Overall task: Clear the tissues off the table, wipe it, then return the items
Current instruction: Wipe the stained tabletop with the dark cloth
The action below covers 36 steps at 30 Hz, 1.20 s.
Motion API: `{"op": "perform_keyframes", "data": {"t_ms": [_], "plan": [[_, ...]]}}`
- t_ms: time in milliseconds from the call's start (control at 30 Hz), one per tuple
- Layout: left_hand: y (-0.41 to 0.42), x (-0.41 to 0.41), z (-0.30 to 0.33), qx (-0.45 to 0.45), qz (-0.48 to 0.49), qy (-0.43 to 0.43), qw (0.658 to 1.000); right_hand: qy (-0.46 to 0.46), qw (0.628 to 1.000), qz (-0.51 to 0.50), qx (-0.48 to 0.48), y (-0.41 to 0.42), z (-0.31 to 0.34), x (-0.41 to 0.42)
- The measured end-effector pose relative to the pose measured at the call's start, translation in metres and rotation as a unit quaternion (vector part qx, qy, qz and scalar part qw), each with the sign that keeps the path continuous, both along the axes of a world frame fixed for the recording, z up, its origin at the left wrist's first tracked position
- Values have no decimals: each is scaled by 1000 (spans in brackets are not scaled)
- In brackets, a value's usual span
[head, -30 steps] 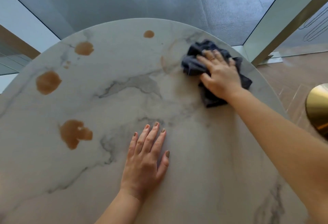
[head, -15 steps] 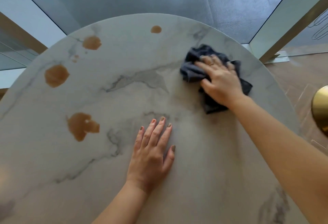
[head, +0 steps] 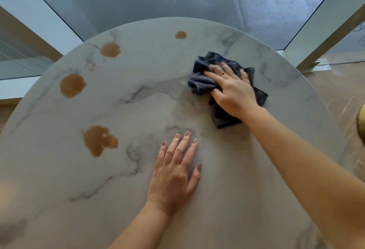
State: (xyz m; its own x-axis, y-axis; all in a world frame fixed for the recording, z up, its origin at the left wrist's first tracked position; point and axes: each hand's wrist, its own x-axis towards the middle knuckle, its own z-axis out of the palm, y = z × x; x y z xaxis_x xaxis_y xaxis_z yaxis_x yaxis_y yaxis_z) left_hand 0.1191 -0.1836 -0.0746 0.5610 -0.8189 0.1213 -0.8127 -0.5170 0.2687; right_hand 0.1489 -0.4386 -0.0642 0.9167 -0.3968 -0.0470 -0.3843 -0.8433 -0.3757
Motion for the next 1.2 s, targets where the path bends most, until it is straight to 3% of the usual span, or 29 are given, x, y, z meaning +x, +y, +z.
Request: {"op": "perform_keyframes", "data": {"t_ms": [67, 133, 267, 400, 500, 633, 767, 833, 900, 1000, 1100, 1200], "plan": [[1, 0, 1, -5, 1, 5, 1000, 29, 995, -95, -13, -32, 0, 24], [0, 0, 1, -5, 4, 4, 1000, 44, 991, -126, -24, -38, 1, 61], [1, 0, 1, 1, 3, 8, 1000, 39, 999, -4, -19, 14, 3, 90], [0, -1, 4, 10, 7, 11, 1000, 12, 994, 98, -40, 42, 0, 5], [-1, 0, 4, -3, 7, 18, 1000, 39, 998, -12, -38, -10, 3, -32], [-1, -1, 1, -20, 9, 18, 1000, 72, 984, -159, -34, -56, 4, 25], [-1, 0, 0, -24, 9, 11, 1000, 48, 998, -32, -33, 9, 2, 64], [1, -2, 0, -29, 11, 15, 999, 26, 997, 56, -37, 45, 1, 28], [2, -1, 0, -47, 17, 22, 999, 11, 996, 78, -41, 50, 0, -26], [1, -1, -5, -80, 22, 23, 996, 35, 998, -44, -37, 6, 2, -71], [1, 0, -3, -87, 19, 29, 996, 73, 978, -196, -17, -34, 6, -49], [2, 0, 0, -109, 27, 52, 992, 78, 973, -216, -5, -13, 6, 2]]}}
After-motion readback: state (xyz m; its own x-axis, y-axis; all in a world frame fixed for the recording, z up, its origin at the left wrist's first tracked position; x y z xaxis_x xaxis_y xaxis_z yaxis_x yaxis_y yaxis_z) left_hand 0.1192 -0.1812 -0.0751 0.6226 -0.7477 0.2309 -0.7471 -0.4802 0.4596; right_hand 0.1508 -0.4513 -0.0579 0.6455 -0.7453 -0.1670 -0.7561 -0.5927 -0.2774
